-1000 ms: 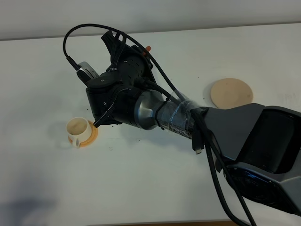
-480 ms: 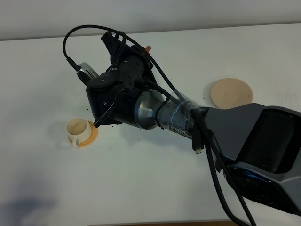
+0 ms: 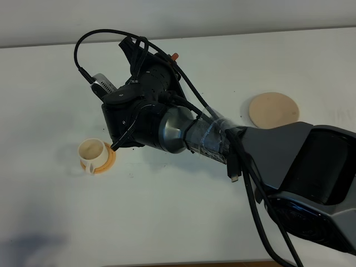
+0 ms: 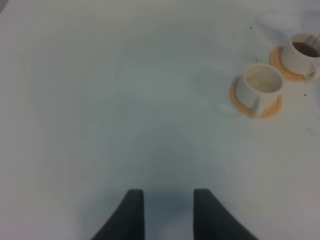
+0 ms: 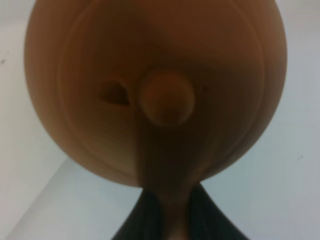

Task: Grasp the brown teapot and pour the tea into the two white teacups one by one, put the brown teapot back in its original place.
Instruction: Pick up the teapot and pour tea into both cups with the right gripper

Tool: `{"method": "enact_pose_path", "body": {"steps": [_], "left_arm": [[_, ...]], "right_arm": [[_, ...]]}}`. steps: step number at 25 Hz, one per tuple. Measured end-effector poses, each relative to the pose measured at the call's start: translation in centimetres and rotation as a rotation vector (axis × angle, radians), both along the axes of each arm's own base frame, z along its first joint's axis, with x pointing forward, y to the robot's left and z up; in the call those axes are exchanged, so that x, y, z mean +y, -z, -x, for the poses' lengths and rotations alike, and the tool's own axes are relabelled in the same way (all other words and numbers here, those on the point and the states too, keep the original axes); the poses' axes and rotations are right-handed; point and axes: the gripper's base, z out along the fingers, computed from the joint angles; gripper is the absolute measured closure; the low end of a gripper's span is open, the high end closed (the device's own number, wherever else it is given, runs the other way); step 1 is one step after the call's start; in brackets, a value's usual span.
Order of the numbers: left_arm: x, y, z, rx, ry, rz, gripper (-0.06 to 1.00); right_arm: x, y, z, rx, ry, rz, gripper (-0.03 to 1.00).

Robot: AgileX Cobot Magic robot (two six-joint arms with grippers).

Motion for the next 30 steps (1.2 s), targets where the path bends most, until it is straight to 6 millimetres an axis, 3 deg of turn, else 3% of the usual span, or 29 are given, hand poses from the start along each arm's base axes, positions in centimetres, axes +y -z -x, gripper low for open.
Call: {"method": "enact_pose_path", "body": {"steps": [13,30], "left_arm": [[0.0,0.0,0.0,0.0,0.0,0.0,0.66],[0.0,0.0,0.0,0.0,0.0,0.0,0.66]], "right_arm": [[0.0,0.3,0.1,0.04,0.019,-0.035,0.84],[-1.1,1.3,0.8,0.193,0.261,-0.236,0.84]]}}
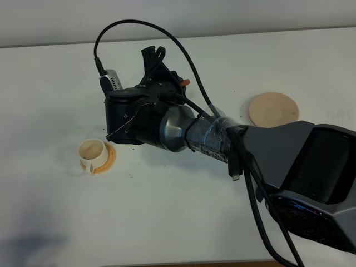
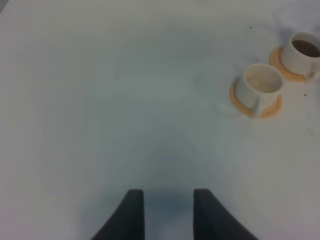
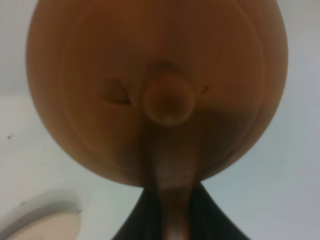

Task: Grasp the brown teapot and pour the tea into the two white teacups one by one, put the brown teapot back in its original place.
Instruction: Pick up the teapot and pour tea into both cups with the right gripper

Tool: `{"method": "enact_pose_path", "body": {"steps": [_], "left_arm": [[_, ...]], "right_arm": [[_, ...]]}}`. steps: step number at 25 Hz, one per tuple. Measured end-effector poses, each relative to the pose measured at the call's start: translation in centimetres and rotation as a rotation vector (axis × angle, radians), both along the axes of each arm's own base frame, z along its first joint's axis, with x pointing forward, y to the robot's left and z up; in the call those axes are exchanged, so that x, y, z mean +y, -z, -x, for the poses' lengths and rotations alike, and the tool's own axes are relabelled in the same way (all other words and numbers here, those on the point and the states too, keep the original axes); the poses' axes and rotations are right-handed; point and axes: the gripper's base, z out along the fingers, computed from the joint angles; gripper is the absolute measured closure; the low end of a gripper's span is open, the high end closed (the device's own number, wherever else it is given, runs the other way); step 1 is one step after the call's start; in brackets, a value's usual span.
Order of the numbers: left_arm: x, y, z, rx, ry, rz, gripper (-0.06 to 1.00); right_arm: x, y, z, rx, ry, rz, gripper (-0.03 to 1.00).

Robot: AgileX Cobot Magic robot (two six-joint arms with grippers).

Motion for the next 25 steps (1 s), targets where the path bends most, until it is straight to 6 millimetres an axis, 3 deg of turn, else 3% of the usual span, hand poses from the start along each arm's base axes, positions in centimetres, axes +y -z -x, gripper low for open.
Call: {"method": "enact_pose_path", "body": {"steps": [13,25], "left_arm": [[0.0,0.0,0.0,0.0,0.0,0.0,0.66],[0.0,0.0,0.0,0.0,0.0,0.0,0.66]], "right_arm": [[-1.2,-3.5,-0.2,0.245,0.272,-0.296,0.84],[-1.9,-2.3,-0.5,0.589,0.449,-0.436,0.84]]}}
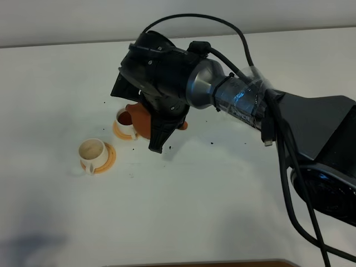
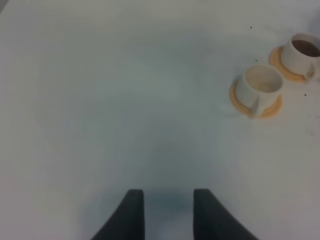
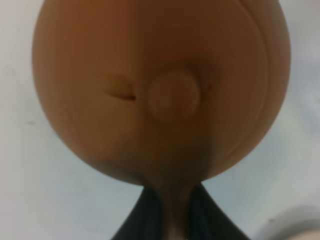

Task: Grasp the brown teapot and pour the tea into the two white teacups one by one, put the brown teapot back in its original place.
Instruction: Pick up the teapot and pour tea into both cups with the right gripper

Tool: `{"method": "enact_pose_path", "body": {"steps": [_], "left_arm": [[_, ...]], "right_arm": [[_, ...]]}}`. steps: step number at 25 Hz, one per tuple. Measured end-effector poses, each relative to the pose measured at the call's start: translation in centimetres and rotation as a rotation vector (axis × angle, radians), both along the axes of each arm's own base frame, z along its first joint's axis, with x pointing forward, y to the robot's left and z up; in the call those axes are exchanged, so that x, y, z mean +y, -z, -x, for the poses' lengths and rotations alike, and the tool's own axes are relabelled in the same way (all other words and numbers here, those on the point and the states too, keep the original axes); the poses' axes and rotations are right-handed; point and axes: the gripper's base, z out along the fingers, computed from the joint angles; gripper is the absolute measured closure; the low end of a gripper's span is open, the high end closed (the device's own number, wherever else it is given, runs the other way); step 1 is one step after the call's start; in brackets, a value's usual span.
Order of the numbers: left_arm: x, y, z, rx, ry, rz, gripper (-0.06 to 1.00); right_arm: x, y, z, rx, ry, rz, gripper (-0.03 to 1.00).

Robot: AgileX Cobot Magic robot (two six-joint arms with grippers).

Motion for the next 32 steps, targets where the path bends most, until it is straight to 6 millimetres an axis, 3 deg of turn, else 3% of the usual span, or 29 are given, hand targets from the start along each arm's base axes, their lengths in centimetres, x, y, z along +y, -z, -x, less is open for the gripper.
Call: {"method": "enact_pose_path", "body": {"steps": [11,18,32], "left_arm": [[0.0,0.0,0.0,0.0,0.0,0.0,0.66],[0.0,0.0,0.0,0.0,0.0,0.0,0.66],[0.0,0.0,0.0,0.0,0.0,0.0,0.66]], "right_arm": [[-0.3,0.4,-0.5,0.058,0.026,-0.021,0.84],[-0.4,-1.6,0.0,0.03,0.002,-0.047,0.84],[3.5,-2.9,7.1,-0.217,-0.248,0.043,0.84]]}}
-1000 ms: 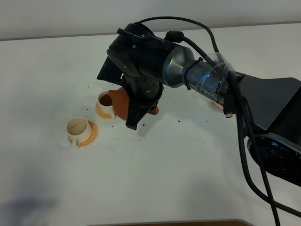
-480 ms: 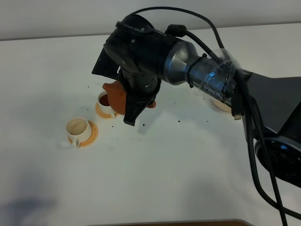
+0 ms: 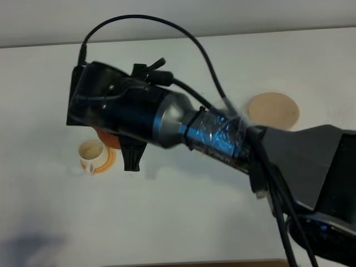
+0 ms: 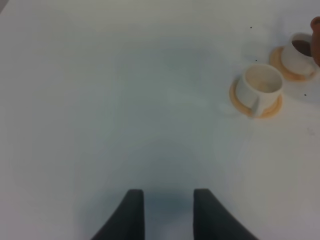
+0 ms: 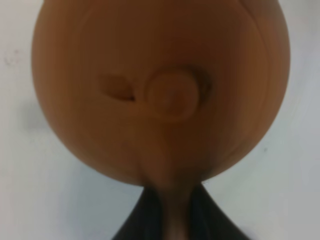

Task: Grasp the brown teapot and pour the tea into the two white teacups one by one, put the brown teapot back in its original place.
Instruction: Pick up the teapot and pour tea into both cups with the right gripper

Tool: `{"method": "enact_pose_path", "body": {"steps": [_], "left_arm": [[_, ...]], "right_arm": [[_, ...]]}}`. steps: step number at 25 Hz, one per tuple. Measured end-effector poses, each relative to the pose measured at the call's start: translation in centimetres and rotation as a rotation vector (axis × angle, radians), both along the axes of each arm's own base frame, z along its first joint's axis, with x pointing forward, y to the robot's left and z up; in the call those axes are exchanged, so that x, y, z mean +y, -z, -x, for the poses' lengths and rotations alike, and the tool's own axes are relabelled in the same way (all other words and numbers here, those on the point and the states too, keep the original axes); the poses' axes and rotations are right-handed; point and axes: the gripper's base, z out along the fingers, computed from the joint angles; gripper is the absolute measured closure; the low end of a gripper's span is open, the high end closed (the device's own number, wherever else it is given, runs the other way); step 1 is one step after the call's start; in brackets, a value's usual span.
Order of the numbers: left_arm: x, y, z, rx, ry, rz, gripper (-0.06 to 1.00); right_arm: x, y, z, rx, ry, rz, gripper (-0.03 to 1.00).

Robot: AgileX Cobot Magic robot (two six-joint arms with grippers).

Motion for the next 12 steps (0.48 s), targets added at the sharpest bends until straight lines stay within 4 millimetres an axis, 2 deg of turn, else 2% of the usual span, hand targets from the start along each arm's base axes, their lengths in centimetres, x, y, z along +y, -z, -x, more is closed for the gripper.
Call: {"method": "enact_pose_path", "body": {"steps": [12], "left_arm": [[0.0,0.0,0.0,0.0,0.0,0.0,0.66]], "right_arm": [[1.8,3.3,1.3,-0.151,-0.1,0.104,0.84]]}}
